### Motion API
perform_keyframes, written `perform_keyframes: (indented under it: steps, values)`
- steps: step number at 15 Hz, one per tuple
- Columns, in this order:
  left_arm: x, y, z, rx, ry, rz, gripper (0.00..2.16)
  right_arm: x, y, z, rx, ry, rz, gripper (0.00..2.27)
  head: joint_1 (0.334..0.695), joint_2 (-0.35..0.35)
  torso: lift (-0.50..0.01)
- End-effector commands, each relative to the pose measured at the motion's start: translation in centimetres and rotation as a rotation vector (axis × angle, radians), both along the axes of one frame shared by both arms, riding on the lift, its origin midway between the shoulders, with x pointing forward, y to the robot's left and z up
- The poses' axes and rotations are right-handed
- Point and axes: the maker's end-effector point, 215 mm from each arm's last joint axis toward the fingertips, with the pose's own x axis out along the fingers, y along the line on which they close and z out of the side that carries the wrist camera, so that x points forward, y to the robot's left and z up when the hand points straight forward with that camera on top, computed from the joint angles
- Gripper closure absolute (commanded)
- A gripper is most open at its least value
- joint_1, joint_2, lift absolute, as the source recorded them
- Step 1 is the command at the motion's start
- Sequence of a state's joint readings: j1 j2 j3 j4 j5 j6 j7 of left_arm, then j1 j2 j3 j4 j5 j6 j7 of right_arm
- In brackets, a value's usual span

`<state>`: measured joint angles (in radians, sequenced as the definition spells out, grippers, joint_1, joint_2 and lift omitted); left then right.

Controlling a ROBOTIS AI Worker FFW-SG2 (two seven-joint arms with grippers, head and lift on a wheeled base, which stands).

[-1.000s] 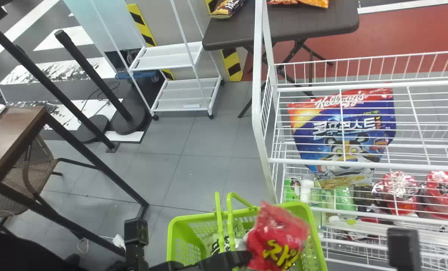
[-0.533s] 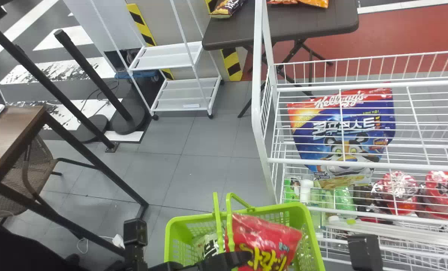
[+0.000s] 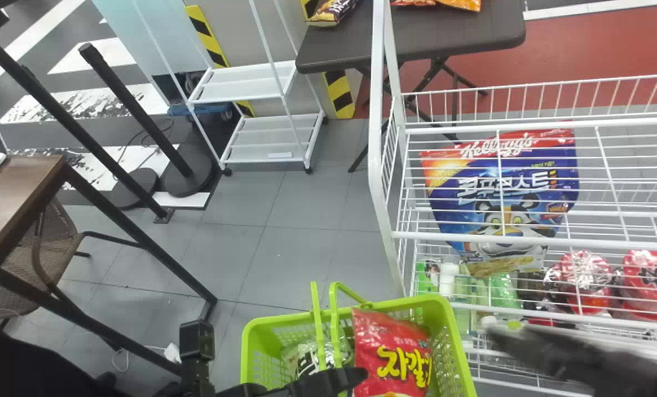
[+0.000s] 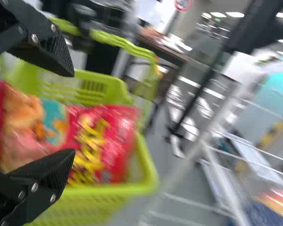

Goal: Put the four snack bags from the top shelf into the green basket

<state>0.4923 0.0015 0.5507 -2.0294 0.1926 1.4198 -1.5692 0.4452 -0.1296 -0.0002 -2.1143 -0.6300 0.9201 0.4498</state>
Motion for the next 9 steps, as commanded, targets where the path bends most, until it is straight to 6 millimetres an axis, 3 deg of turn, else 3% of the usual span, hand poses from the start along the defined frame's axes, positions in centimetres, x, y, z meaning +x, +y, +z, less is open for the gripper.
perform_keyframes:
  steps: [1,2,4,6,9]
  values:
    - [0.0,-0.2,0.2,-0.014,-0.005,-0.001,1.89,8.1,-8.1,2.2,-0.136,-0.191,-0.218,0.05,0.695,0.350,0.000]
    - [0.0,-0.3,0.3,-0.015,-0.006,-0.004,1.89,11.2,-11.0,2.9,-0.208,-0.262,-0.295,0.04,0.695,0.232,0.000]
    - [0.0,-0.4,0.2,-0.015,-0.006,-0.007,1.89,16.1,-15.6,3.9,-0.372,-0.360,-0.412,0.04,0.695,0.099,0.000]
    - [-0.1,-0.4,0.2,-0.016,-0.003,-0.006,1.89,20.6,-20.3,5.0,-0.526,-0.452,-0.529,0.04,0.695,0.008,0.000]
    - [-0.1,-0.4,0.1,-0.016,-0.001,-0.006,1.89,25.6,-24.7,5.5,-0.659,-0.509,-0.627,0.04,0.695,-0.084,0.000]
